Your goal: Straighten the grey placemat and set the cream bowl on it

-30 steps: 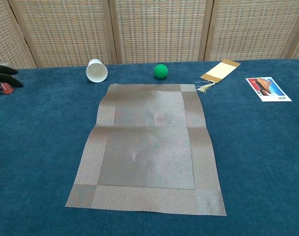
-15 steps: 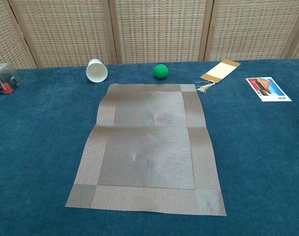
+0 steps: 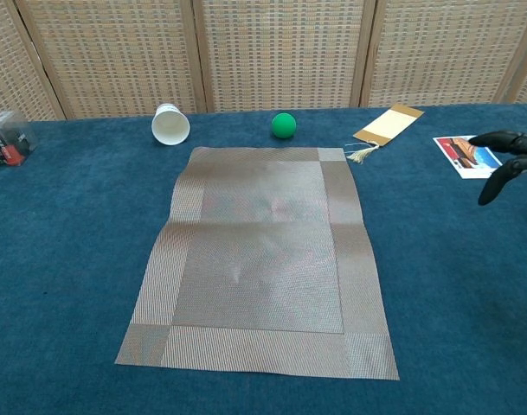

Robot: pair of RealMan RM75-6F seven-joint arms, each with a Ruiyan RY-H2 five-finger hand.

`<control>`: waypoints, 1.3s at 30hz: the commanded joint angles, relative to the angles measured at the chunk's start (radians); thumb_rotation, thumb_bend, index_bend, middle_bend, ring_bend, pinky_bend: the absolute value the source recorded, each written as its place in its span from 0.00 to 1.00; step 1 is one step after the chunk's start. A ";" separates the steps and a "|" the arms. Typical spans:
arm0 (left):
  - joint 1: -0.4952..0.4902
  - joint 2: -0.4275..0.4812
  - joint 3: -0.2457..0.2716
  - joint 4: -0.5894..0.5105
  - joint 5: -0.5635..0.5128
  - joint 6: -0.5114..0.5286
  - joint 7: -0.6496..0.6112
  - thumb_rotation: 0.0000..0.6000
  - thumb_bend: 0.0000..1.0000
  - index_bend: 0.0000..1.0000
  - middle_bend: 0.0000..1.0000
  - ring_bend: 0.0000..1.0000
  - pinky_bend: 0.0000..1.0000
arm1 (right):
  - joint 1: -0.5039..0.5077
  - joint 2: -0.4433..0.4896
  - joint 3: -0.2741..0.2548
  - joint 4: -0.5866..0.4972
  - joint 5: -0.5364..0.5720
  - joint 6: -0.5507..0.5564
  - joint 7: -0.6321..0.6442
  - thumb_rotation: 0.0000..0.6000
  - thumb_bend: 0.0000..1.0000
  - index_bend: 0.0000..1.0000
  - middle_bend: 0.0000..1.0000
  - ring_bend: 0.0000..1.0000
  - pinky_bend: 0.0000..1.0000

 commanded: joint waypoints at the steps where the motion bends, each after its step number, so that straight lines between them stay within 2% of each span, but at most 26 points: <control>1: 0.006 0.002 -0.005 0.006 0.004 -0.002 -0.008 1.00 0.04 0.13 0.00 0.00 0.00 | 0.023 -0.046 -0.008 0.006 0.020 -0.043 -0.024 1.00 0.05 0.37 0.05 0.00 0.00; 8: 0.021 0.008 -0.021 0.024 0.002 -0.012 -0.032 1.00 0.04 0.13 0.00 0.00 0.00 | 0.048 -0.120 -0.024 0.072 0.010 -0.046 0.009 1.00 0.01 0.32 0.03 0.00 0.00; 12: 0.028 0.004 -0.030 0.036 0.002 -0.020 -0.040 1.00 0.04 0.13 0.00 0.00 0.00 | 0.046 -0.160 -0.042 0.134 -0.009 -0.004 0.069 1.00 0.01 0.32 0.03 0.00 0.00; 18: 0.034 0.001 -0.041 0.044 0.001 -0.032 -0.041 1.00 0.03 0.13 0.00 0.00 0.00 | 0.046 -0.185 -0.058 0.166 -0.005 0.010 0.112 1.00 0.01 0.32 0.03 0.00 0.00; 27: 0.050 0.001 -0.044 0.056 0.013 -0.039 -0.046 1.00 0.04 0.13 0.00 0.00 0.00 | 0.052 -0.235 -0.074 0.161 0.002 0.004 0.080 1.00 0.02 0.31 0.03 0.00 0.00; 35: 0.062 0.004 -0.047 0.075 0.011 -0.048 -0.066 1.00 0.03 0.13 0.00 0.00 0.00 | 0.060 -0.284 -0.074 0.157 0.036 -0.037 0.020 1.00 0.02 0.22 0.00 0.00 0.00; 39: 0.069 0.005 -0.048 0.087 0.018 -0.046 -0.080 1.00 0.04 0.13 0.00 0.00 0.00 | 0.064 -0.341 -0.065 0.184 0.071 -0.065 0.000 1.00 0.02 0.20 0.00 0.00 0.00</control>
